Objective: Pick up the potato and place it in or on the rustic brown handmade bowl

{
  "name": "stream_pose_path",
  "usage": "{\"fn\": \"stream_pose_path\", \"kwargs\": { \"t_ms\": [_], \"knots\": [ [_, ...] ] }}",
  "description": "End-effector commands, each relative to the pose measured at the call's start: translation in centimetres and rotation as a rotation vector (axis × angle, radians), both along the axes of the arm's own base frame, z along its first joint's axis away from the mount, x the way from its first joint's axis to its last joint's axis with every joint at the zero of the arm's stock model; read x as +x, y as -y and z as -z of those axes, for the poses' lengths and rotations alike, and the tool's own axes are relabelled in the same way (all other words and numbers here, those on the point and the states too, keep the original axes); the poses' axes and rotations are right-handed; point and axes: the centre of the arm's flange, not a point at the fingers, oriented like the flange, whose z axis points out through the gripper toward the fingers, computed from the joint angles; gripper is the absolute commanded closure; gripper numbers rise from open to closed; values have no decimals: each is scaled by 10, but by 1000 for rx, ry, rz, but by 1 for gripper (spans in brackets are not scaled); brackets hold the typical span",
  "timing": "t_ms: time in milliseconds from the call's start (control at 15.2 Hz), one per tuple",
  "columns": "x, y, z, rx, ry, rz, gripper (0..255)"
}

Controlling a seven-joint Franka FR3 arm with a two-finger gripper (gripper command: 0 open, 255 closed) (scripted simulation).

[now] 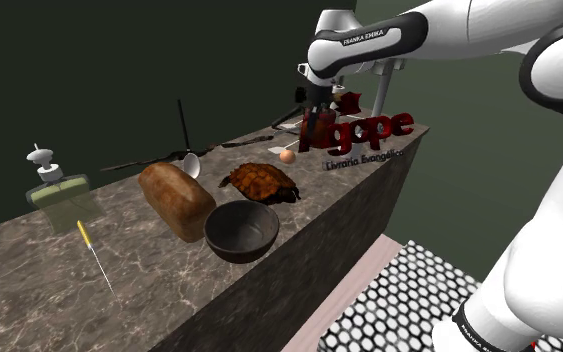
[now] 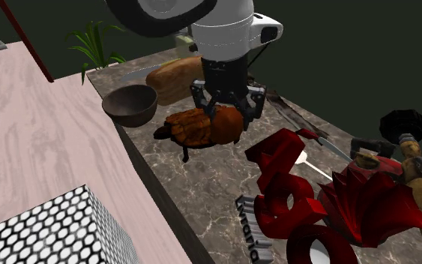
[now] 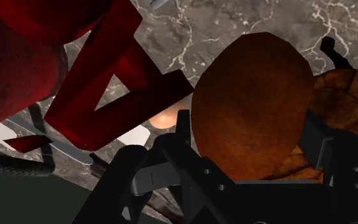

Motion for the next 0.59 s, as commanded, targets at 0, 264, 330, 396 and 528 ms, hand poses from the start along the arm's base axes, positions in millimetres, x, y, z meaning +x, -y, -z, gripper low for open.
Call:
{"fn": "stream_pose_path", "kwargs": {
  "t_ms": [0,264,330,396,528],
  "knots": [
    [-8,-24,-1,0,0,0,255],
    [-24,-74,-2,0,0,0,255],
    [-28,-87,-2,0,0,0,255],
    [-32,-99,-2,0,0,0,255],
    [-40,-124,-2,0,0,0,255]
  ]
}}
